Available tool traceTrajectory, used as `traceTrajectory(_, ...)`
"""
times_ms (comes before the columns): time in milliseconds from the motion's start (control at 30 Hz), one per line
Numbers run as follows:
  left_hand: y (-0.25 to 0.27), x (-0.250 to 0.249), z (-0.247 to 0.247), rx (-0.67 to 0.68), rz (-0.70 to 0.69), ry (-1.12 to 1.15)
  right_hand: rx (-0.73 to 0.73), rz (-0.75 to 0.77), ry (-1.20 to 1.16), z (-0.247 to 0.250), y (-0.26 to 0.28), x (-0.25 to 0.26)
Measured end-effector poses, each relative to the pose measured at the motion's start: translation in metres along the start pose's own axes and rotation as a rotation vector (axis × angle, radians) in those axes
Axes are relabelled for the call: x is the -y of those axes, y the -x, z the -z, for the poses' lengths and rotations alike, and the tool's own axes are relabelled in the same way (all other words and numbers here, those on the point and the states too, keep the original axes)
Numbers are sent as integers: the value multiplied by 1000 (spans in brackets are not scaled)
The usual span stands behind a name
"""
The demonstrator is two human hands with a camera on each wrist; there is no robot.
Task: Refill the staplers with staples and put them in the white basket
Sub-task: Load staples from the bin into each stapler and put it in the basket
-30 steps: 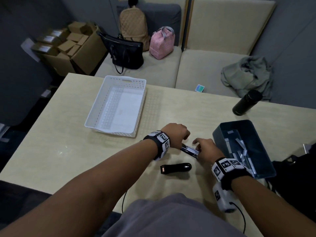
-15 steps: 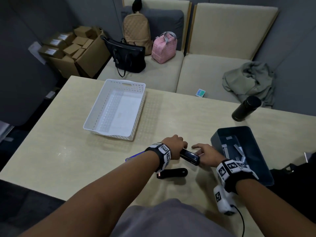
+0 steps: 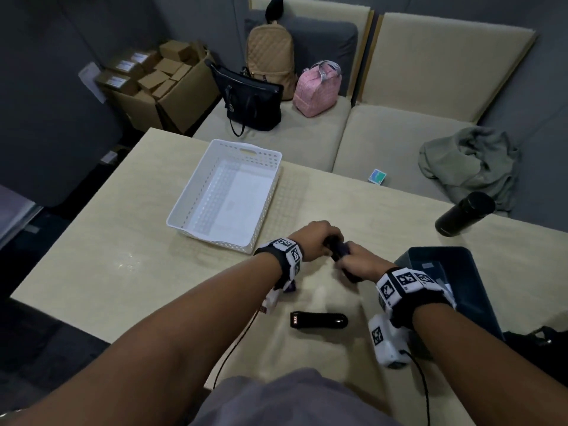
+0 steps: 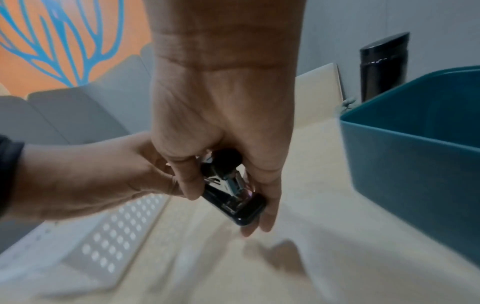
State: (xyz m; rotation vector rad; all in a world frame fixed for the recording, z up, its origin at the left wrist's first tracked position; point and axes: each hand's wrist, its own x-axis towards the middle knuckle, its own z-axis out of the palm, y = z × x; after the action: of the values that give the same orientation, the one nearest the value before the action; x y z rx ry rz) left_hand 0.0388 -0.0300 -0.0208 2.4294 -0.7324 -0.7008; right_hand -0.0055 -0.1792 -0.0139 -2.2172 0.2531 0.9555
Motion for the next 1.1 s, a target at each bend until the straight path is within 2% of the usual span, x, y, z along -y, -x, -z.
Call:
traceTrajectory(67,3,13,20,-166,128,228,-16,-26,-163,5,-2,36)
traceTrajectory(167,9,26,52,-352,385,731,-104,44,-308,9,-25,87)
traceTrajectory(233,17,33,74,-269,457,1078,-107,95,-332,3,-79,97)
traceTrajectory(300,27,44,96,-155,438,1206,-97,137,-311,-7,-105,122)
traceTrajectory(333,29,54,104,-148,438,1205,-90,160,-284,-11,-86,147)
traceTrajectory(367,30,66,111,-184,446,1194,-87,187,-254,-13,-53,175)
traceTrajectory(400,31,78,119,-243,472,1157,-73,191,-193,-16,-41,191)
traceTrajectory(500,33,121,136,-340,595,960,0,148,-62,-23,-40,204)
traceTrajectory(567,32,147,141,-288,690,852,-60,140,-16,-26,-48,202)
traceTrajectory(633,25,165,140,-179,739,644,-111,132,29,-29,-53,194)
traceTrajectory(700,16,174,133,-113,729,394,-139,125,53,-30,-57,183)
traceTrajectory(767,6,177,125,-104,713,269,-149,105,52,-30,-60,169)
traceTrajectory(1000,-25,158,115,-213,577,1,-106,-26,87,-21,-66,124)
traceTrajectory(1100,-29,160,111,-229,573,-15,-101,-30,82,-18,-65,114)
